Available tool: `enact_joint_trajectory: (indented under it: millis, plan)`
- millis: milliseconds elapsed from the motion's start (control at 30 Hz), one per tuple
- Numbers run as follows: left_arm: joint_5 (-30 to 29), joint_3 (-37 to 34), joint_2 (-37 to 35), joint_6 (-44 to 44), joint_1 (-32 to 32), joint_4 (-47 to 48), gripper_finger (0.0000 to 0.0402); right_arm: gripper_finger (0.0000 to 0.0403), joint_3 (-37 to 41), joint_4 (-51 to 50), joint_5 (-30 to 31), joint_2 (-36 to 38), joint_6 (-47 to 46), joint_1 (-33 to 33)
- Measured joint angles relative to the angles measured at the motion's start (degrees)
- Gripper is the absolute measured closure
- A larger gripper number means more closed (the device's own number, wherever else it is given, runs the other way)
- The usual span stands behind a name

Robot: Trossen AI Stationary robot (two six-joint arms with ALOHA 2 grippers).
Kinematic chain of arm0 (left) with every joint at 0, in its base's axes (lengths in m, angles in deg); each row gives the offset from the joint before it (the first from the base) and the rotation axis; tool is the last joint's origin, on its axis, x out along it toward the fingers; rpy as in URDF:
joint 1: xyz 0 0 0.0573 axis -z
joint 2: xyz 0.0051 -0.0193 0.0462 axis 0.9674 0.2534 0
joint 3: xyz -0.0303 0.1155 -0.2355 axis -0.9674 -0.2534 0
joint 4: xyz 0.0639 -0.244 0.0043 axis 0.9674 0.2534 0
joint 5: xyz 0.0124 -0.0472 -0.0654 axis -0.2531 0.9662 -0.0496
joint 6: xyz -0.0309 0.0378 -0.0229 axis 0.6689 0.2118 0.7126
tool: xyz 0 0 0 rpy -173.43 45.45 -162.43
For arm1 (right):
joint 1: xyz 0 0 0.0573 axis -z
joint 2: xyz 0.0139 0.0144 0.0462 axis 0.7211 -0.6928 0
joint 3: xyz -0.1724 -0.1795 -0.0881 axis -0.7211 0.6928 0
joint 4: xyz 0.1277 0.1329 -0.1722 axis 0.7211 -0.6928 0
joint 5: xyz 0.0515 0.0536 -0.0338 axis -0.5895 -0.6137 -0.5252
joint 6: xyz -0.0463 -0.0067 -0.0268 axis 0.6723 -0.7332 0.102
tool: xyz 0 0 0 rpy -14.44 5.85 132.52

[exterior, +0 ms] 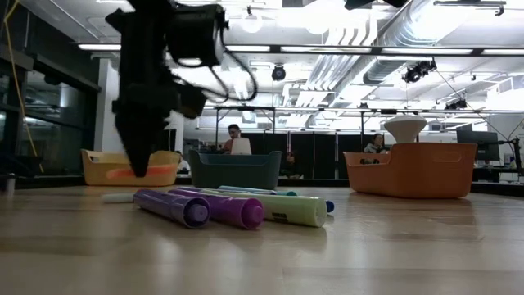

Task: Pick & Place Markers
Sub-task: Put the left orange pen into the blue bin

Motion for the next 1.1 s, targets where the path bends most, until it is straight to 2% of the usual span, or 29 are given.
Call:
enact_joint_trajectory:
  millis: [333,600,767,1000,1100]
  plan:
    - [-5.0,11.8,-0.1,-9.1,-5.2,4.8,0.0372,0.0198,0.0,0.0,0.6,0.0,0.0,0.0]
    - [-5.1,19.6,-0.1,-19.7,-12.5,4.6,0.0372,0.0197,0.0,0.0,1.6,0.0,0.0,0.0]
    - [-3.6,21.9,-0.1,-26.6,-17.6,4.3,0.0372,0.0198,0.0,0.0,3.3,0.0,-0.1,0.0]
    - [0.8,22.2,-0.2,-35.8,-24.1,2.6,0.0372,0.0198,0.0,0.0,5.8,0.0,-0.2,0.0]
    - [0.9,22.2,1.1,-39.5,-26.1,1.7,0.0372,0.0198,0.0,0.0,6.4,0.0,-0.7,0.0]
